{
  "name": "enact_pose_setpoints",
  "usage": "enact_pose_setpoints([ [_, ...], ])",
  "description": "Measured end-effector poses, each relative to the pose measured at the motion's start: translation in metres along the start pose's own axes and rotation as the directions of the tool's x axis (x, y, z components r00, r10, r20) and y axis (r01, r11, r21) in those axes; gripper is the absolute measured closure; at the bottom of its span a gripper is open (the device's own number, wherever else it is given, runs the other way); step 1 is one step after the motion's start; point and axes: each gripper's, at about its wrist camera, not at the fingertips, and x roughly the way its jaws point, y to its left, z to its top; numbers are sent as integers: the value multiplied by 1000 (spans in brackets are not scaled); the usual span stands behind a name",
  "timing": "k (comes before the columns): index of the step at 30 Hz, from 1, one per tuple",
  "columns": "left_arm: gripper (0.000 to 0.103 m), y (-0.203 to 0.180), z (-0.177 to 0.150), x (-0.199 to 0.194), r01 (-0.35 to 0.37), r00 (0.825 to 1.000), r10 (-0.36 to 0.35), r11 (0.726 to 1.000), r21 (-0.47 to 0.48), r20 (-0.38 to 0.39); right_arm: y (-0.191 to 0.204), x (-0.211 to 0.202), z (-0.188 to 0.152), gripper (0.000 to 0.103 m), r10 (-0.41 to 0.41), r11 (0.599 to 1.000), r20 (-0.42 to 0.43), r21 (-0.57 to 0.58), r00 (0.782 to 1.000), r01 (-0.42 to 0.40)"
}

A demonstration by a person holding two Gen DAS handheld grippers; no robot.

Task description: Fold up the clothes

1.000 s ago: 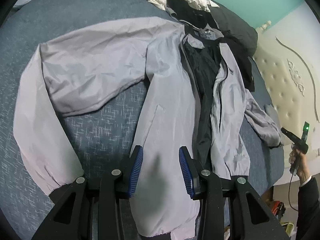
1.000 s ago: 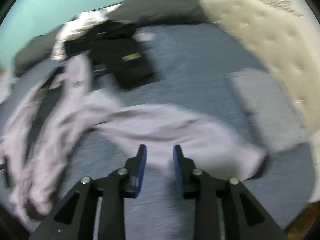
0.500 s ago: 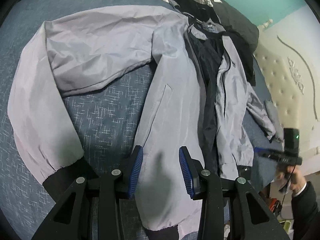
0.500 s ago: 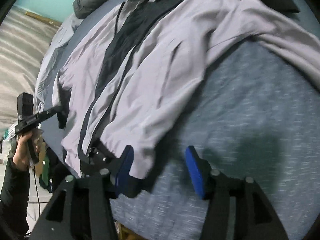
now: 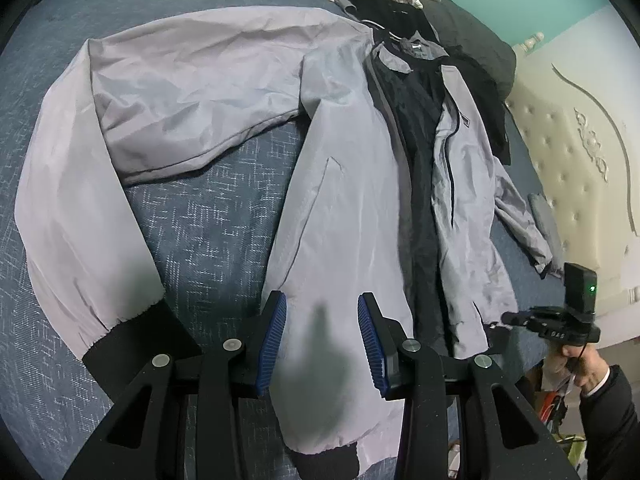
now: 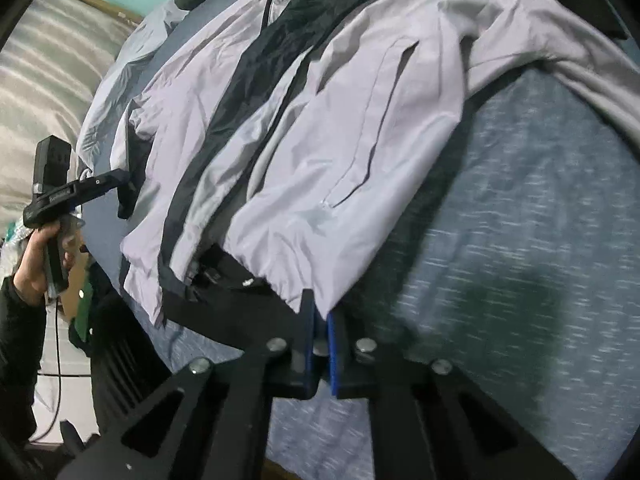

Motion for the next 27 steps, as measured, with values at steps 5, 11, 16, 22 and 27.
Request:
enact_pose_setpoints([
  [5,62,-4,0,0,4,1000,-4,1000,5,-1,-21,-36,-17,100,-61,998,32,7,998,61],
  [11,62,-10,-2,3,6,1000,-6,1000,11,-10,-62,-65,-41,100,-154,986,17,65,988,153],
  [16,62,-4,-5,8,1,1000,-2,1000,-5,-22,-83,-73,-50,100,-267,959,31,110,963,263],
  [22,62,10,-9,19,-7,999,5,999,-41,-51,-95,-80,-47,100,-301,944,52,160,952,290],
  [27,62,17,-11,31,-11,998,7,998,-56,-66,-95,-82,-44,100,-311,944,50,136,949,302],
])
